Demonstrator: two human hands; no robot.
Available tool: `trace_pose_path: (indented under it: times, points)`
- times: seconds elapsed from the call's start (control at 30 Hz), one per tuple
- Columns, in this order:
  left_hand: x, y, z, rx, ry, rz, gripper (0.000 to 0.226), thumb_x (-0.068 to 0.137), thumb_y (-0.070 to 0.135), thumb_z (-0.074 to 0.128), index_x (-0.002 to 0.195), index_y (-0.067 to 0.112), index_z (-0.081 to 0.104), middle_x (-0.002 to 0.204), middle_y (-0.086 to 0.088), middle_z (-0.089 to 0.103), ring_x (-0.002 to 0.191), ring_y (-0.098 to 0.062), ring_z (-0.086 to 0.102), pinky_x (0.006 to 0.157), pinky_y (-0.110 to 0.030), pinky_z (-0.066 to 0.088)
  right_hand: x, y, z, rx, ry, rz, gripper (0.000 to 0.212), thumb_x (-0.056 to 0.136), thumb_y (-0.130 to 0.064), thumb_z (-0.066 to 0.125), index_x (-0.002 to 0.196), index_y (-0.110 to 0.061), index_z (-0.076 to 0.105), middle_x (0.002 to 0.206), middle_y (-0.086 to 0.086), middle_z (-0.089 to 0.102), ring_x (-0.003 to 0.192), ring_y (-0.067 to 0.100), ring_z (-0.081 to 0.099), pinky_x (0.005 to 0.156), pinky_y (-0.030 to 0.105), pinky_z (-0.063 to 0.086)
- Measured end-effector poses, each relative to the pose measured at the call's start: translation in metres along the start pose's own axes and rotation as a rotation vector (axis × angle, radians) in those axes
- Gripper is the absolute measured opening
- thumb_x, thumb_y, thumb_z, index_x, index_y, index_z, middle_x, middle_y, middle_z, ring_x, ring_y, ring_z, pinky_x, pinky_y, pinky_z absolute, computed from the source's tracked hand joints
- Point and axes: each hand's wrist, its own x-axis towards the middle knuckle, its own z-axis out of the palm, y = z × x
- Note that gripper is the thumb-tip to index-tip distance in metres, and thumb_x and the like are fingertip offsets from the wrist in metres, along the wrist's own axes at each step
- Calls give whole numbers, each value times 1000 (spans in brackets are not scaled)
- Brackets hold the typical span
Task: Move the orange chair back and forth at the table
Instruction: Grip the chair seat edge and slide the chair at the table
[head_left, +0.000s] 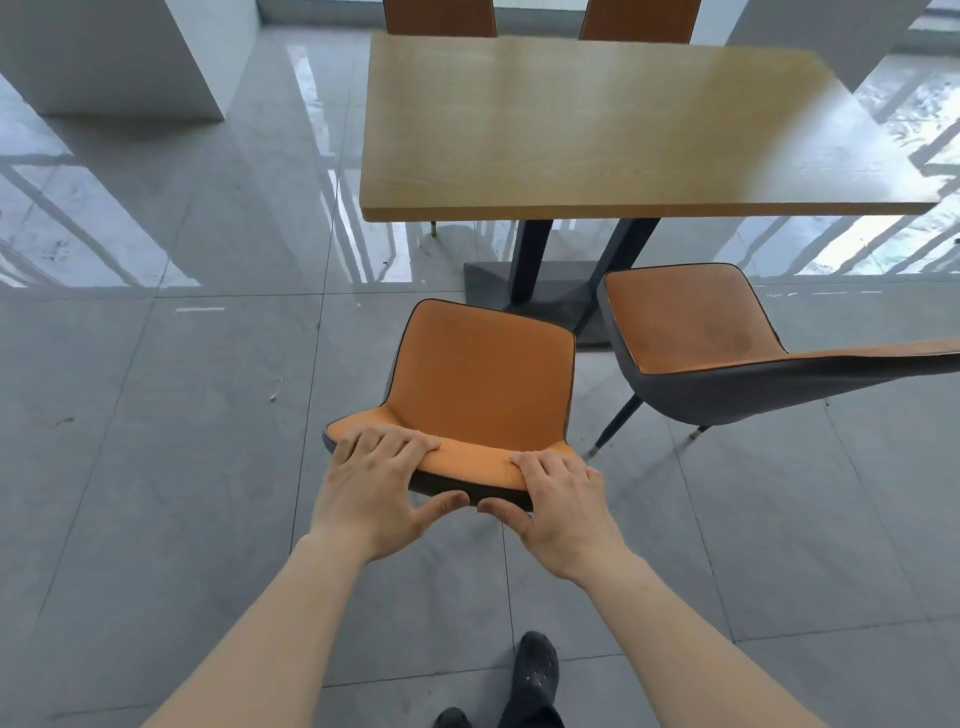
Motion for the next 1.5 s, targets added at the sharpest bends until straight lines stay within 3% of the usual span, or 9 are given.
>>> trace_pose_path:
  times: [0.63,0.77,1.0,1.1,1.2,1.33,1.5]
  points:
    - [176,43,-13,-15,50,-92,87,76,95,21,135,38,53,131,14,56,125,-16,41,108,-39,30,151,90,-89,-13,38,-56,89,83,-87,27,149,-29,44,139,-5,58,128,24,49,113,45,38]
    - [179,39,-14,-6,60,-84,86,78,95,21,132,38,55,127,13,58,122,-17,43,106,-41,33,158,92,-93,-41,9,-86,91,82,-90,22,145,-29,46,134,-5,59,120,23,52,107,44,40]
    - [171,41,-18,18,16,-98,87,78,95,20,135,38,52,130,12,55,123,-17,42,109,-40,29,150,88,-88,-27,34,-81,88,84,-90,28,146,-31,46,136,-7,59,124,21,53,112,43,41]
    - [169,43,-25,31,-14,-99,86,79,94,23,140,39,48,137,13,52,129,-16,38,113,-40,25,144,83,-92,-29,36,-63,88,86,-89,30,152,-31,41,148,-4,54,137,24,46,120,47,34]
    - [169,44,-34,20,-70,-102,88,81,93,27,151,41,36,154,10,42,142,-17,30,120,-42,17,137,75,-100,-30,3,-35,95,84,-91,24,159,-33,30,166,3,34,155,28,25,127,54,21]
    - [172,35,-58,-1,-42,-76,90,81,93,27,154,41,31,159,7,38,148,-18,27,125,-45,10,138,60,-121,-53,0,-38,97,82,-93,25,160,-35,25,171,6,24,158,30,17,127,59,16]
    - [183,-4,-108,-40,7,-112,88,81,90,33,153,39,32,157,8,39,145,-19,30,123,-44,18,166,16,-157,-93,-22,-58,99,81,-93,26,161,-37,19,173,6,17,160,30,11,128,60,12]
